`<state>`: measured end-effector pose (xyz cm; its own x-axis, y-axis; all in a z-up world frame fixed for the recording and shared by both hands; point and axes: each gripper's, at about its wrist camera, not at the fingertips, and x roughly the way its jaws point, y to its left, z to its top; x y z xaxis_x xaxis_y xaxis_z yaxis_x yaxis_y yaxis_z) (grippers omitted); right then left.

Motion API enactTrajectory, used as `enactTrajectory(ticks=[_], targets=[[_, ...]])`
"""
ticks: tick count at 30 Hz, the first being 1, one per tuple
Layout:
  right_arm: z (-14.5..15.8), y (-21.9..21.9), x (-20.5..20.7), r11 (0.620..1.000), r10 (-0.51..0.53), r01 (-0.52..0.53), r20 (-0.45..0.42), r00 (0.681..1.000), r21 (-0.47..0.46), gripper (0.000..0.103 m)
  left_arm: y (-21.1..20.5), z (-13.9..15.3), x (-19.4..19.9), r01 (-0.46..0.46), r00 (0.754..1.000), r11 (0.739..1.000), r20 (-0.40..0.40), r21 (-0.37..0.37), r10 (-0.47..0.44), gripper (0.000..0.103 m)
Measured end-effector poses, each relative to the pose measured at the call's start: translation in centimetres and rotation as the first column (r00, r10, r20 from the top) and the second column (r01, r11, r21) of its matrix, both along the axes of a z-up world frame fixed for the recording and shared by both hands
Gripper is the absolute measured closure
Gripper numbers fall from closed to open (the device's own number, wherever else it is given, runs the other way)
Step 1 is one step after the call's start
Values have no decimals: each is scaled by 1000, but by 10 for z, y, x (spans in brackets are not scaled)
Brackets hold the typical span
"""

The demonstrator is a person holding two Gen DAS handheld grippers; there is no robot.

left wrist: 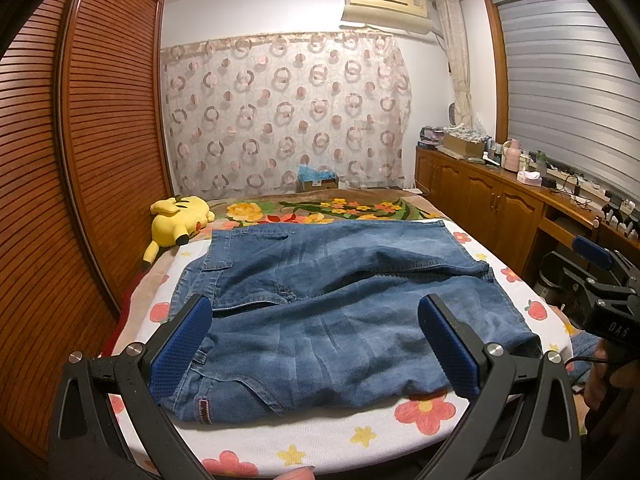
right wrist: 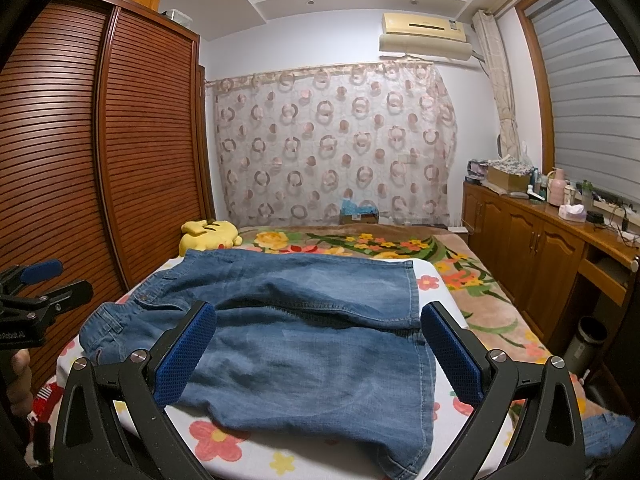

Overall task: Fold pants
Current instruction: 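Lower both tools toward the jeans' leg hems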

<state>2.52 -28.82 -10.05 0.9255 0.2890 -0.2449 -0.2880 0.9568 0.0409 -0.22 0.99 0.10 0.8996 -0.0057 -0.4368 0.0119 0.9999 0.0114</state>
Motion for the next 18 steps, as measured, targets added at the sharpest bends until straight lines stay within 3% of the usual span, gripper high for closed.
enactTrajectory(ticks=[6,18], targets=[[-5,-1,5,1000,15,-15,-24,1000,-6,1,-4,0,7,15,1000,1000,-26,-16,-15,0],[-17,-14,24,999,13,-16,-93,996,-36,1,33,-46,26,-5,995,999,-95,-53,0,0]])
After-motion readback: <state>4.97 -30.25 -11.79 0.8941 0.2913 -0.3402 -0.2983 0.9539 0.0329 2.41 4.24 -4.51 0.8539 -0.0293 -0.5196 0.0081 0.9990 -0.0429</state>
